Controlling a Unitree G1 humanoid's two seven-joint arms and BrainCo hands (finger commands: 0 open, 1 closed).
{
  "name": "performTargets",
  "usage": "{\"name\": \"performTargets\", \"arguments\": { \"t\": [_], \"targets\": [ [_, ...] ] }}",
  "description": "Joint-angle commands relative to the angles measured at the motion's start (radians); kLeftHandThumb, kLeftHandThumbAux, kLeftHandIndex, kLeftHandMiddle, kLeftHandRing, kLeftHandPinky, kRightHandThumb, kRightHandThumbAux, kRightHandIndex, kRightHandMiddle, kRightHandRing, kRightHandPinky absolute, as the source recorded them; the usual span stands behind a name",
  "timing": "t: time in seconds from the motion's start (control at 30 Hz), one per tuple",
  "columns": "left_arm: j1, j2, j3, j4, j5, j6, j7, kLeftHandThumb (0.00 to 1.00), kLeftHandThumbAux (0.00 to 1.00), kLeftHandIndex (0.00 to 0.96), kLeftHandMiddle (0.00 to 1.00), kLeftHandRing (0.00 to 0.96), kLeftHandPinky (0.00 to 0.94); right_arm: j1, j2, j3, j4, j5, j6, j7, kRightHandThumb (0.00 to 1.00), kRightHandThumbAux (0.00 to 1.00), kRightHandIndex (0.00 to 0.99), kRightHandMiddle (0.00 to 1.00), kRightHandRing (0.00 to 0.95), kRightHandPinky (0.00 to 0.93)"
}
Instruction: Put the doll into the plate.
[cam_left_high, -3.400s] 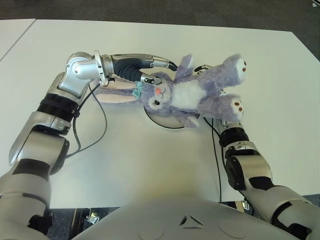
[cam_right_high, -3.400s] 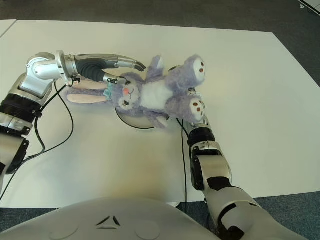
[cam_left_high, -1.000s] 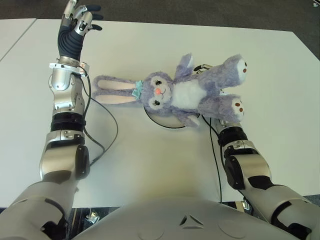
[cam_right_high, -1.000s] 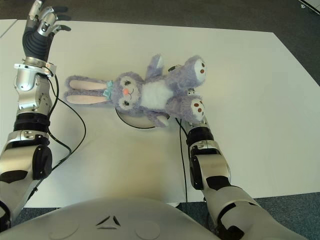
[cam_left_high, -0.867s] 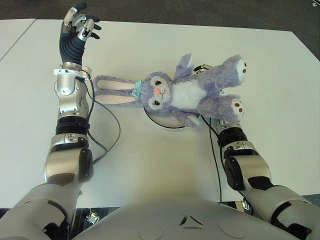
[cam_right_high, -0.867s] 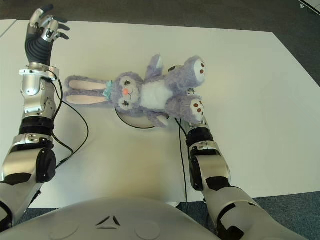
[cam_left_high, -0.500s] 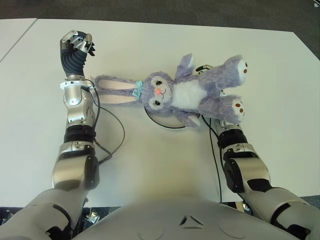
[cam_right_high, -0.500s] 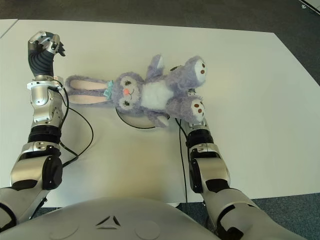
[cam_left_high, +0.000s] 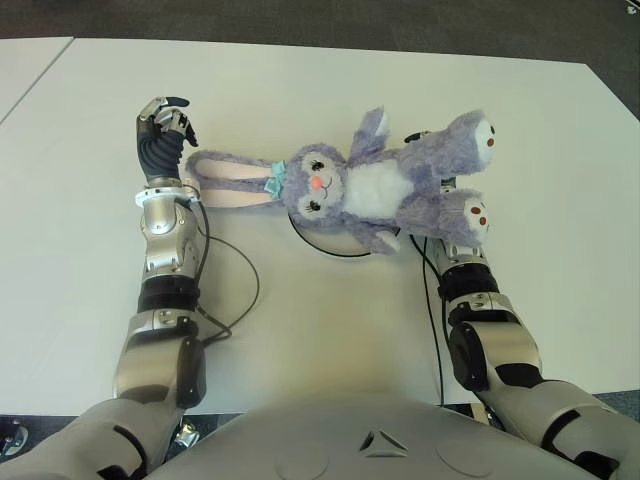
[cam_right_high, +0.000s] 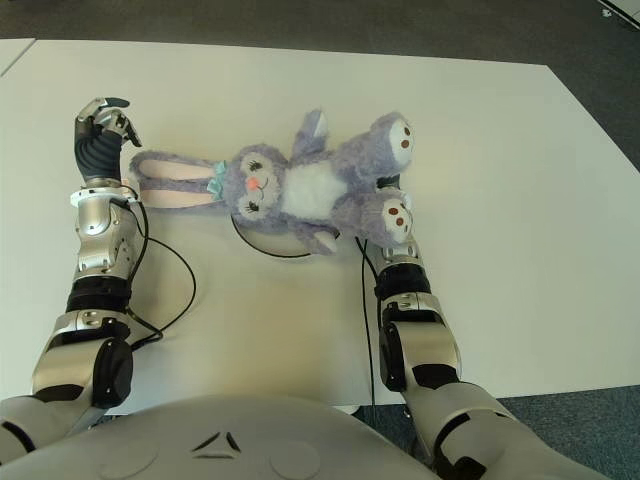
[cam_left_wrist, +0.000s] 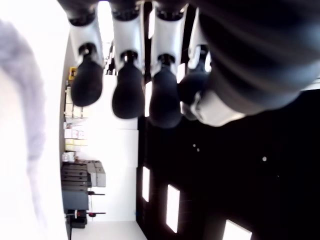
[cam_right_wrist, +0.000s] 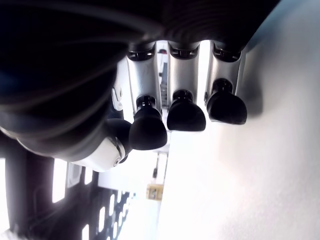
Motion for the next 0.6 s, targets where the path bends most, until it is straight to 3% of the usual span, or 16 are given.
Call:
{"name": "performTargets", "arguments": {
  "t": [0.03, 0.6],
  "targets": [
    [0.047, -0.017, -0.020, -0.034, 0.015, 0.035, 0.000, 0.707, 0.702, 0.444, 0.763, 0.767, 0.716, 0.051, 0.004, -0.015, 0.000, 0.011, 0.047, -0.008, 0.707, 0.721, 0.440, 0.835, 0.830, 0.797],
    [0.121, -0.049, -0.062, -0.133, 0.039, 0.103, 0.014, 0.705, 0.704, 0.444, 0.808, 0.819, 0.781, 0.120, 0.001, -0.049, -0.124, 0.036, 0.065, 0.000, 0.707, 0.719, 0.441, 0.838, 0.838, 0.808]
  ]
}}
